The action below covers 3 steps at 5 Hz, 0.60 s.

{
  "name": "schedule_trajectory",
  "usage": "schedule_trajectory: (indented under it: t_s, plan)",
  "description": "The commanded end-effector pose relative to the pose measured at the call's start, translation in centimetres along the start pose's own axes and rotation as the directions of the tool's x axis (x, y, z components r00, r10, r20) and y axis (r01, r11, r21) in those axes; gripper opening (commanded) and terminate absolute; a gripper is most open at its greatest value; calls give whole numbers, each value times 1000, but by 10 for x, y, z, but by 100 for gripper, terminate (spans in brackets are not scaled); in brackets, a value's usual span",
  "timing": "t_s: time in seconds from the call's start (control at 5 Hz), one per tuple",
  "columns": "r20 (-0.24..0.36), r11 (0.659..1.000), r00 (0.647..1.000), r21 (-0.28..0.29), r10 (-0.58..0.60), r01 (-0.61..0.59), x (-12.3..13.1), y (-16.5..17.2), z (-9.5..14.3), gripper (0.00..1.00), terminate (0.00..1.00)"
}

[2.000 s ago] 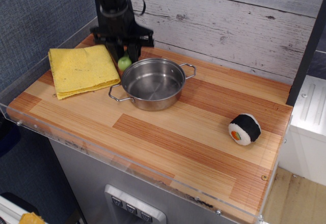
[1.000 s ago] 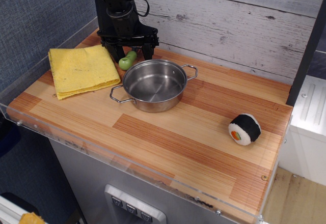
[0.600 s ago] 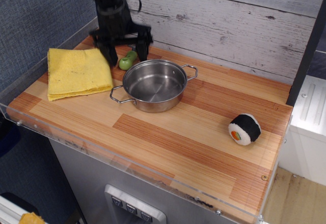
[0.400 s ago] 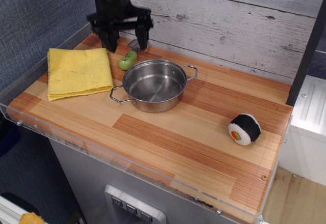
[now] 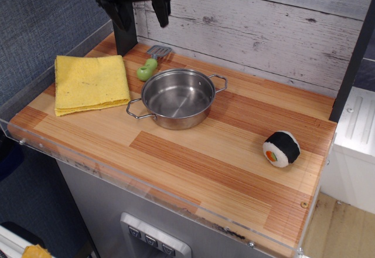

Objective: Place the spoon between the yellow cloth and pot in the table.

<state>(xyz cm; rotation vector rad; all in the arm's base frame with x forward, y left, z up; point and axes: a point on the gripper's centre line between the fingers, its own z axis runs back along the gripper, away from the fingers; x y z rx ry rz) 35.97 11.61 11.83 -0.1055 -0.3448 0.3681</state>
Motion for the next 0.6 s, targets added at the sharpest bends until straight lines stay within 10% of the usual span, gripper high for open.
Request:
schedule_trajectory:
  t_s: [0.0,0.2,0.4]
  plan:
    - [54,1000,999,5,-1,0,1,4,20,100,0]
    - [54,1000,999,5,-1,0,1,4,20,100,0]
    - [54,1000,999,5,-1,0,1,4,20,100,100]
